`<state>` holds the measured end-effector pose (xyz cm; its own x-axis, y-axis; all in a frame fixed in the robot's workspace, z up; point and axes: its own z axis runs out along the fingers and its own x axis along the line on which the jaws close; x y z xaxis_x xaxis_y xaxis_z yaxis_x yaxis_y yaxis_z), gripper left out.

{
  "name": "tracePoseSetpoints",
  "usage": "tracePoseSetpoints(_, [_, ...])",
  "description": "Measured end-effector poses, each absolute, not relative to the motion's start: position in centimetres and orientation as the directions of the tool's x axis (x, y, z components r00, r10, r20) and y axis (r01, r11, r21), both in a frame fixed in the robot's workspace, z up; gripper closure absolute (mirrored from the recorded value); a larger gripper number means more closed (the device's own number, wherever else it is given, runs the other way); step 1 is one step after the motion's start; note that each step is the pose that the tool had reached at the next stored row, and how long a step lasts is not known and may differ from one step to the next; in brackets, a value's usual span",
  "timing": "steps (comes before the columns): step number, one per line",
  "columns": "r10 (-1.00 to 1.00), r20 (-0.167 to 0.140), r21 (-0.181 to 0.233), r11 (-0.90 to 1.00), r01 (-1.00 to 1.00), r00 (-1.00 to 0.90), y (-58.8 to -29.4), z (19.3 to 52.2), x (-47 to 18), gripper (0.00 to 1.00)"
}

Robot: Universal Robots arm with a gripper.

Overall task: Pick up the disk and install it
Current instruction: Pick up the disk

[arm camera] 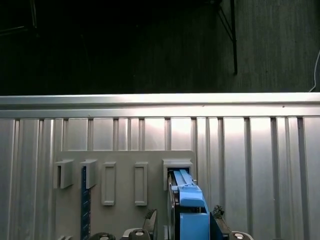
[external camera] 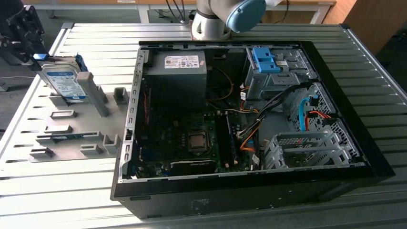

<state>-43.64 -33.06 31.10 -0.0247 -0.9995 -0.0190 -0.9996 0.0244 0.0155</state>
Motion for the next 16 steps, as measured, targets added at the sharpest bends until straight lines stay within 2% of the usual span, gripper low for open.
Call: tracePoseSetpoints(16, [-1.000, -0.010, 0.016, 0.029, -0.999, -0.029, -32.5, 29.3, -43.8, 0.47])
